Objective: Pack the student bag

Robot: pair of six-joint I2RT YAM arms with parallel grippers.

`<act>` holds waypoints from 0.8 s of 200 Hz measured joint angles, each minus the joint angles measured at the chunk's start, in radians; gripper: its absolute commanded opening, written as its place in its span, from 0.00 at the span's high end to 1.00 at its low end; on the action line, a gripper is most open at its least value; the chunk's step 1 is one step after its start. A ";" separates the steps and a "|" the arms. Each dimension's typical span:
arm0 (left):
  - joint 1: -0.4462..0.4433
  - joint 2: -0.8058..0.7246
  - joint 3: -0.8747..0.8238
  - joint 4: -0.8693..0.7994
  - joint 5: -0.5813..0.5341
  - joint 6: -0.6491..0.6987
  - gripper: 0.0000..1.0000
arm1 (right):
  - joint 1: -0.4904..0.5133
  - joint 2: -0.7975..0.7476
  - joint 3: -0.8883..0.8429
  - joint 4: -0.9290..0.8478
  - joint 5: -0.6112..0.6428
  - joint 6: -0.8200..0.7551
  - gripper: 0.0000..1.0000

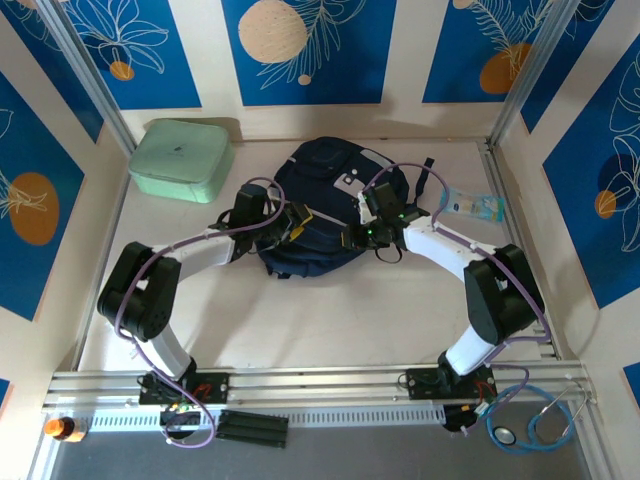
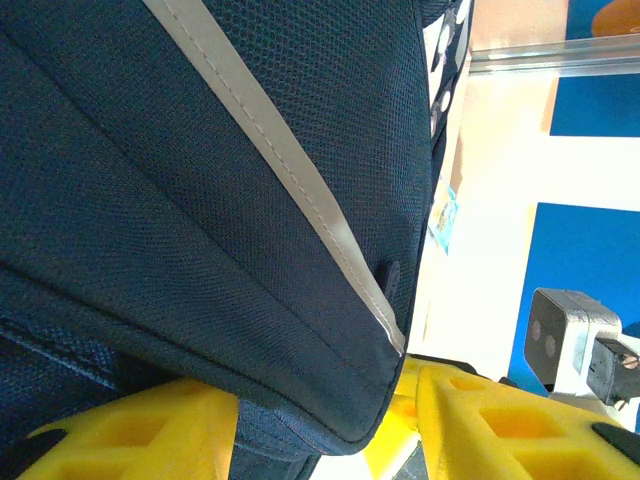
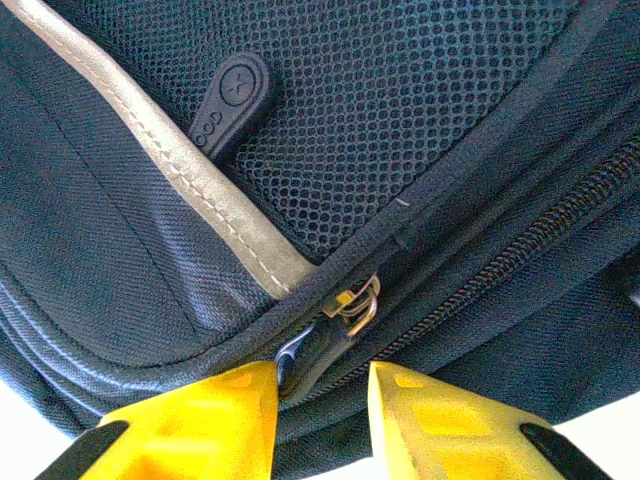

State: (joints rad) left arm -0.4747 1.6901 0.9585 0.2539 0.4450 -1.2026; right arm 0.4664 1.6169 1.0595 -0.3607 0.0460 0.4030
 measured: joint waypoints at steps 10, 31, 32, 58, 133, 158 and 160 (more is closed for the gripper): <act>0.000 0.000 0.000 0.000 0.000 0.000 0.51 | 0.005 0.006 0.010 -0.005 0.000 -0.002 0.73; 0.000 0.000 0.000 0.000 0.000 0.000 0.50 | 0.013 0.015 0.023 -0.018 0.008 -0.005 0.71; 0.000 0.000 0.000 0.000 0.000 0.000 0.50 | 0.013 0.015 0.023 -0.018 0.008 -0.005 0.71; 0.000 0.000 0.000 0.000 0.000 0.000 0.50 | 0.012 0.016 0.023 -0.016 0.004 -0.007 0.70; 0.000 0.000 0.000 0.009 0.000 0.000 0.50 | 0.011 0.024 0.023 0.035 -0.051 0.078 0.84; 0.000 0.000 0.000 0.017 0.000 0.000 0.50 | 0.011 0.029 0.023 0.035 -0.053 0.135 0.82; 0.000 0.000 0.000 0.017 0.000 0.000 0.50 | 0.011 0.030 0.023 0.035 -0.053 0.140 0.82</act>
State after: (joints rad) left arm -0.4747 1.6901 0.9585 0.2707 0.4450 -1.2030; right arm 0.4778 1.6466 1.0828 -0.3260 -0.0074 0.5430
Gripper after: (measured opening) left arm 0.495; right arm 0.170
